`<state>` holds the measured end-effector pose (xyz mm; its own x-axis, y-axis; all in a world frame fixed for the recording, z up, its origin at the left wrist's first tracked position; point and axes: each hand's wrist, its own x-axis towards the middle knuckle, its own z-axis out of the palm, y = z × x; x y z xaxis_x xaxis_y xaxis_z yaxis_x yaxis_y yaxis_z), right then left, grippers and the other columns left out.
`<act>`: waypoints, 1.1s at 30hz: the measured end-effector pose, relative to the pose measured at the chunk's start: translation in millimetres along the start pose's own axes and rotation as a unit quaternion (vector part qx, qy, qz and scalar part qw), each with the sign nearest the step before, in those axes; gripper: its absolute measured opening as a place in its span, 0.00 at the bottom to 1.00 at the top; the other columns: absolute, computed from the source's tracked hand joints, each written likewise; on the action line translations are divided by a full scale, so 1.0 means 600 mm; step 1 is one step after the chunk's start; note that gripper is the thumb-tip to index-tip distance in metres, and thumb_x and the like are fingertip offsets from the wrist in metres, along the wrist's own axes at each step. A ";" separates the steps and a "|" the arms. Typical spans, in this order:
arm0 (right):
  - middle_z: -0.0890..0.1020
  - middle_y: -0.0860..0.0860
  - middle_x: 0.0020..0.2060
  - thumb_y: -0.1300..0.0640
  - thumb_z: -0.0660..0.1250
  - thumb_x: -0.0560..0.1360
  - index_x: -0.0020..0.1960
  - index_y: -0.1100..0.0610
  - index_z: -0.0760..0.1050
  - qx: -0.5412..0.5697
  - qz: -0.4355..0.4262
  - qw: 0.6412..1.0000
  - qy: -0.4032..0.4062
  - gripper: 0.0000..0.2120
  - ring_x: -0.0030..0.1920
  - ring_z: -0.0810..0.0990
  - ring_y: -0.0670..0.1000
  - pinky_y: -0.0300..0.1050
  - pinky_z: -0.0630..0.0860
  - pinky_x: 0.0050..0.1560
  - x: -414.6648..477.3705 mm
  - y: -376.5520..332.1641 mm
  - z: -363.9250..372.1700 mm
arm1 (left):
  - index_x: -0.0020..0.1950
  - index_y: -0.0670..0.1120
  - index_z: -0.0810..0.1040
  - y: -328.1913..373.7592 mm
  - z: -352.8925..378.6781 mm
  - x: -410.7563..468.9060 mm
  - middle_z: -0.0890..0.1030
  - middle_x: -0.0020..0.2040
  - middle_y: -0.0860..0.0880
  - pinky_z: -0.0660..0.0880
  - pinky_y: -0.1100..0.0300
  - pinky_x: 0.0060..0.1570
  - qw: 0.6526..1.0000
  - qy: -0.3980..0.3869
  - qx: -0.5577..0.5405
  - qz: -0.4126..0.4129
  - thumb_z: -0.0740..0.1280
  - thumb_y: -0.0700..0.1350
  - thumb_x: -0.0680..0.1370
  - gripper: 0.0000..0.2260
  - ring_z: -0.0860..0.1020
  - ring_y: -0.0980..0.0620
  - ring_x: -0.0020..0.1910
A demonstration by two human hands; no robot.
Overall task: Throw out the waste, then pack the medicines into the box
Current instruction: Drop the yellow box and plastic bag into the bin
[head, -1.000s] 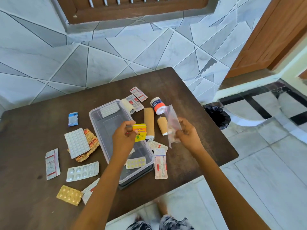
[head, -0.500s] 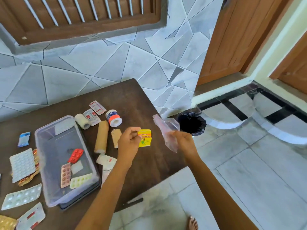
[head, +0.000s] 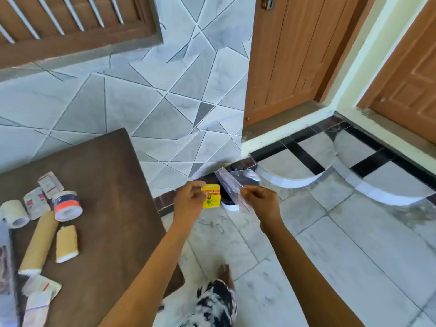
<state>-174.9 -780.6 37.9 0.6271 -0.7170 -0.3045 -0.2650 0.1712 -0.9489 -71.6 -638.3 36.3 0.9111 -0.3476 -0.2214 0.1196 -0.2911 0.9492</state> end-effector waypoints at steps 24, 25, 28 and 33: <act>0.78 0.60 0.62 0.70 0.54 0.76 0.63 0.61 0.74 -0.298 0.158 0.928 -0.157 0.19 0.45 0.78 0.52 0.40 0.75 0.44 0.756 0.255 0.070 | 0.57 0.40 0.80 -0.291 0.347 0.626 0.82 0.55 0.40 0.77 0.69 0.40 0.959 0.032 0.094 -0.266 0.60 0.29 0.74 0.16 0.79 0.41 0.48; 0.74 0.59 0.66 0.70 0.53 0.76 0.65 0.61 0.71 -0.302 0.171 0.921 -0.179 0.21 0.54 0.78 0.54 0.45 0.75 0.54 0.781 0.295 0.081 | 0.57 0.41 0.80 -0.334 0.364 0.650 0.82 0.55 0.40 0.74 0.69 0.39 0.954 0.033 0.124 -0.271 0.60 0.30 0.74 0.16 0.78 0.43 0.49; 0.67 0.57 0.70 0.70 0.52 0.76 0.70 0.60 0.64 -0.318 0.208 0.896 -0.228 0.24 0.68 0.69 0.56 0.45 0.66 0.65 0.848 0.405 0.106 | 0.56 0.41 0.81 -0.458 0.410 0.710 0.82 0.55 0.41 0.71 0.66 0.46 0.941 0.029 0.142 -0.306 0.61 0.31 0.74 0.16 0.78 0.43 0.53; 0.72 0.62 0.62 0.70 0.53 0.77 0.71 0.62 0.61 -0.369 0.225 0.850 -0.302 0.23 0.50 0.75 0.59 0.42 0.68 0.40 0.955 0.593 0.139 | 0.67 0.41 0.73 -0.658 0.485 0.791 0.78 0.62 0.40 0.70 0.65 0.54 0.925 -0.086 0.166 -0.330 0.63 0.35 0.77 0.18 0.77 0.45 0.58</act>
<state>151.1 -1074.4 -481.3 0.5433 -0.1758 -0.8210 -0.8247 -0.2948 -0.4826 198.8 -947.3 -508.8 0.6034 -0.1247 -0.7876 0.4745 -0.7376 0.4803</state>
